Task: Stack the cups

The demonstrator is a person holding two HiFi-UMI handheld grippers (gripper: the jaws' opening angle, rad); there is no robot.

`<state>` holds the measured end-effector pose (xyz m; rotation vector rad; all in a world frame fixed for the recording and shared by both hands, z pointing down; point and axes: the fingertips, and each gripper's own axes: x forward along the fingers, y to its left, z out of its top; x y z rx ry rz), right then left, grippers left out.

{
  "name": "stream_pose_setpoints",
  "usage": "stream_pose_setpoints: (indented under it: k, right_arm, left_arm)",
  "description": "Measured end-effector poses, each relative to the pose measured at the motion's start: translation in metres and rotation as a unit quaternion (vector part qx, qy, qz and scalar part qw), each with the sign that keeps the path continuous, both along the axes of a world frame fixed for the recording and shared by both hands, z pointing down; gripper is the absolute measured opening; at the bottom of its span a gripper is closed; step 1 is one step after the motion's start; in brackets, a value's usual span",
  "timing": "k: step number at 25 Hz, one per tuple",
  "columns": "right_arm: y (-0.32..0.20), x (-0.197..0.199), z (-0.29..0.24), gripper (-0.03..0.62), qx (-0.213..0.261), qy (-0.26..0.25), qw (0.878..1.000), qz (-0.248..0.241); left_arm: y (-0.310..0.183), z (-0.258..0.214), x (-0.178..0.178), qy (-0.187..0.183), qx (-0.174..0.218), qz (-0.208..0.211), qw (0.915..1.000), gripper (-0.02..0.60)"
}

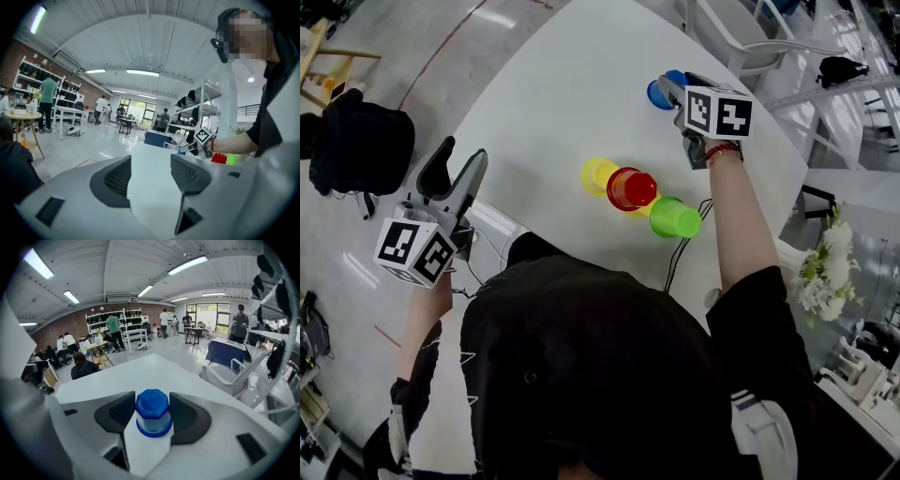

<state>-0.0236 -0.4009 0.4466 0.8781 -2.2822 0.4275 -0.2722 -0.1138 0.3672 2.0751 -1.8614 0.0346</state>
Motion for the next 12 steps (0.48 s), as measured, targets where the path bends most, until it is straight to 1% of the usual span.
stream_pose_setpoints:
  k: [6, 9, 12]
  right_arm:
    - [0.007, 0.011, -0.026, 0.229, -0.002, -0.036, 0.999, 0.015]
    - [0.013, 0.019, -0.042, 0.229, -0.003, -0.058, 0.998, 0.029]
    - [0.021, 0.031, -0.059, 0.229, 0.006, -0.064, 0.997, 0.044]
  left_arm:
    - [-0.013, -0.007, 0.008, 0.003, 0.005, 0.024, 0.9997, 0.270]
    - [-0.023, -0.013, 0.013, 0.005, 0.013, 0.043, 0.9990, 0.270]
    - [-0.034, -0.020, 0.019, 0.009, 0.024, 0.066, 0.9975, 0.270]
